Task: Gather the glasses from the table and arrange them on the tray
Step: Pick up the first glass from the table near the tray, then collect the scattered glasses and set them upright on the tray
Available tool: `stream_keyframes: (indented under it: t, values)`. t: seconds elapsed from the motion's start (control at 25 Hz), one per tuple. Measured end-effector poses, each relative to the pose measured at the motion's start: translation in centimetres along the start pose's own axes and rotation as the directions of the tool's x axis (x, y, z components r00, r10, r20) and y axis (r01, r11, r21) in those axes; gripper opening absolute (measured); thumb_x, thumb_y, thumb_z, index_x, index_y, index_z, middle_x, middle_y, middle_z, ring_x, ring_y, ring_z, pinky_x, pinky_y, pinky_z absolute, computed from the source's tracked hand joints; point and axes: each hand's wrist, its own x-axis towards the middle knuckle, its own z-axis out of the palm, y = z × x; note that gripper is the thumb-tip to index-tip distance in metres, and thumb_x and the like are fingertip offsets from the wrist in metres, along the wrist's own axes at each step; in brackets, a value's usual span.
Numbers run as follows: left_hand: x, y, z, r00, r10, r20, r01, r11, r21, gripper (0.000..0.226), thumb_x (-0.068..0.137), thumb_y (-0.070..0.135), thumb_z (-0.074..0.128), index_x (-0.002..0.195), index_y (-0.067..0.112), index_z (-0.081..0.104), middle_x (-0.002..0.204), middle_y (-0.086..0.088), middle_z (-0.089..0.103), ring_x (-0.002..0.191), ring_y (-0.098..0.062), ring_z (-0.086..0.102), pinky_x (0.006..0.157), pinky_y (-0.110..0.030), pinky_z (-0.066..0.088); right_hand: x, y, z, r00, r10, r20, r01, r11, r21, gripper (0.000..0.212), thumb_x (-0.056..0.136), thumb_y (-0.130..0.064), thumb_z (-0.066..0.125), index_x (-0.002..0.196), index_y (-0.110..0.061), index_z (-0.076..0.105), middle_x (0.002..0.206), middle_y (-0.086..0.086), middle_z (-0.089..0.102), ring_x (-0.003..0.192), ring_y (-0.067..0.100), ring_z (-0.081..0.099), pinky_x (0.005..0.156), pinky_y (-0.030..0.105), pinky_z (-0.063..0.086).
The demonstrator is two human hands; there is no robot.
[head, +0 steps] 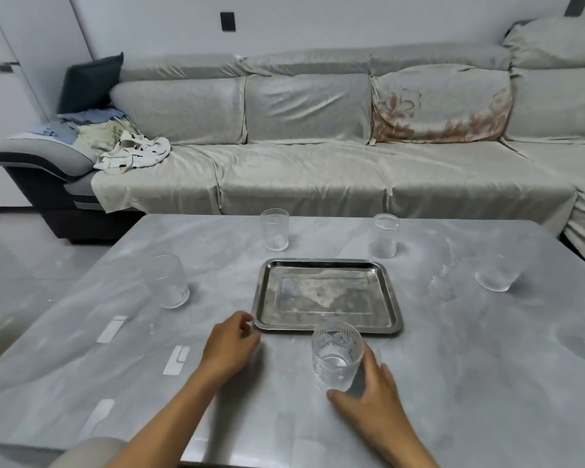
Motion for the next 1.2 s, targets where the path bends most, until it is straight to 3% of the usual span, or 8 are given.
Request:
stream_keyframes:
  t: [0.16,0.28,0.36,0.44,0.56,0.76,1.0,1.2]
  values:
    - [2.9,0.3,0.9,0.996,-0.092,-0.002,0.089,0.972,-0.219,0.04,0.083,0.024,0.068,0.122,0.016,0.059,0.099,-0.002,0.066,0.092,-0.021,0.062,0.082,-0.032,0.047,0.0,-1.5,1.4,0.987,0.024,-0.158,-0.022,1.0,0.01,0.089,0.049,-0.044,0.078,0.131,-0.029,0.047,0.119,-0.012,0.061,0.113,0.018,0.05,0.109,0.045,0.032]
    - [4.3,0.2,1.5,0.987,-0.149,-0.064,0.121,0.939,-0.323,0.019,0.081,0.019,0.067,0.098,0.027,0.072,0.085,0.005,0.071,0.082,-0.017,0.066,0.081,-0.037,0.054,1.7,-1.7,-0.5,0.999,0.05,-0.016,-0.045,0.979,0.197,0.088,0.044,-0.043,0.084,0.125,-0.039,0.051,0.118,-0.016,0.063,0.109,0.011,0.059,0.097,0.041,0.048]
    - [5.1,0.2,1.8,0.984,-0.164,-0.07,0.135,0.941,-0.311,0.018,0.079,0.017,0.066,0.078,0.035,0.071,0.076,0.007,0.073,0.076,-0.016,0.068,0.076,-0.039,0.056,3.4,-2.8,-2.7,0.999,-0.023,0.04,0.012,0.968,0.252,0.082,0.043,-0.043,0.088,0.118,-0.049,0.055,0.119,-0.016,0.063,0.104,0.006,0.063,0.088,0.03,0.054]
    - [5.4,0.3,1.9,0.985,-0.158,-0.07,0.129,0.942,-0.309,0.017,0.08,0.019,0.066,0.082,0.034,0.072,0.073,0.006,0.073,0.072,-0.017,0.068,0.071,-0.039,0.057,6.4,-5.2,-4.5,0.993,-0.098,-0.071,0.112,0.966,0.232,0.072,0.044,-0.05,0.087,0.109,-0.051,0.056,0.11,-0.018,0.064,0.092,0.004,0.065,0.074,0.02,0.054]
    - [5.5,0.4,1.9,0.984,-0.156,-0.091,0.12,0.941,-0.316,0.013,0.082,0.023,0.066,0.087,0.033,0.074,0.072,0.008,0.072,0.071,-0.016,0.067,0.069,-0.038,0.057,12.7,-9.8,-4.4,0.953,-0.229,-0.197,0.245,0.967,0.063,0.067,0.049,-0.055,0.082,0.105,-0.044,0.048,0.101,-0.026,0.057,0.089,-0.007,0.058,0.067,0.013,0.044]
    - [5.1,0.0,1.9,0.987,-0.129,-0.096,0.091,0.94,-0.329,0.017,0.08,0.02,0.067,0.082,0.035,0.075,0.066,0.011,0.071,0.069,-0.007,0.066,0.066,-0.029,0.052,19.4,-12.1,0.8,0.94,-0.34,-0.014,0.326,0.913,-0.245,0.06,0.066,-0.038,0.082,0.114,-0.021,0.051,0.117,0.0,0.061,0.101,0.02,0.06,0.083,0.036,0.049]
    - [5.3,0.1,1.7,0.986,-0.145,-0.088,0.106,0.933,-0.344,0.023,0.079,0.02,0.069,0.067,0.041,0.069,0.062,0.008,0.069,0.065,-0.012,0.065,0.058,-0.026,0.044,22.2,-11.9,4.0,0.915,-0.401,-0.048,0.373,0.885,-0.28,0.054,0.068,-0.044,0.08,0.11,-0.022,0.054,0.117,-0.003,0.063,0.097,0.02,0.062,0.076,0.034,0.048]
    - [5.3,0.2,1.7,0.983,-0.153,-0.1,0.107,0.926,-0.363,0.026,0.076,0.019,0.069,0.063,0.04,0.069,0.06,0.01,0.069,0.063,-0.009,0.065,0.058,-0.026,0.047,22.1,-11.6,4.5,0.909,-0.415,-0.039,0.388,0.877,-0.283,0.055,0.067,-0.042,0.081,0.109,-0.026,0.049,0.12,-0.005,0.061,0.091,0.019,0.063,0.073,0.035,0.051]
